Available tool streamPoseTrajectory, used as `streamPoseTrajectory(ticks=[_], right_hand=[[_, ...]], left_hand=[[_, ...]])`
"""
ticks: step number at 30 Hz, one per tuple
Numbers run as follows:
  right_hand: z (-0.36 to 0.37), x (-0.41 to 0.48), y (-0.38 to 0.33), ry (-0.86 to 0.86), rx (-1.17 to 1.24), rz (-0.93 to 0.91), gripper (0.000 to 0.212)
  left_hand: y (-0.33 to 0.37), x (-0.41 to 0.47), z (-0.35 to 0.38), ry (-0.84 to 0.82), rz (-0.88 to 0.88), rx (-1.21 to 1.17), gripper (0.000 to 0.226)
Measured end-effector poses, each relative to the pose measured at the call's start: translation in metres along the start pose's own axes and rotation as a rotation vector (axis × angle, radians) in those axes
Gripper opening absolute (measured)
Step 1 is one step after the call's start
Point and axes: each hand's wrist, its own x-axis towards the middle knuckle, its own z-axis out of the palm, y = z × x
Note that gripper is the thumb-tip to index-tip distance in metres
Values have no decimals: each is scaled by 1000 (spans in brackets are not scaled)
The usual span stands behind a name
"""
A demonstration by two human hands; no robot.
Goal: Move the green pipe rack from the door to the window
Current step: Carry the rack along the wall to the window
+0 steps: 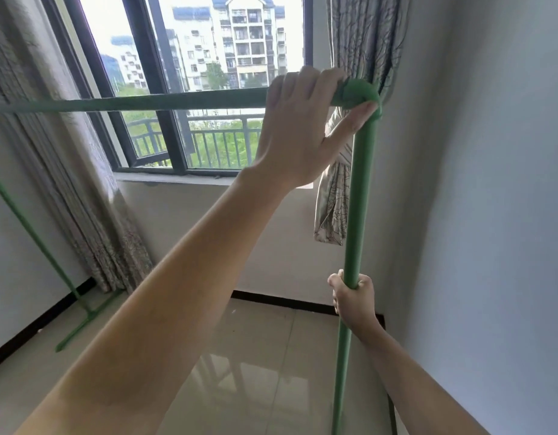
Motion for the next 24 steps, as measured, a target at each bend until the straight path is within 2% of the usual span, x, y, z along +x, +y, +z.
streamPoseTrajectory(ticks=[6, 13, 19, 24], right_hand=[[2, 96, 10, 20, -20, -7, 38], [13, 209, 24, 53, -36, -48, 38], [17, 303, 28, 185, -67, -56, 33], [13, 363, 42, 286, -47, -52, 40]], left_hand=[[-43, 35, 71, -51, 37, 76, 50], [-110, 73, 170, 3, 96, 126, 50], [-157, 110, 255, 50, 144, 79, 51], [-169, 132, 318, 117, 136, 63, 48]])
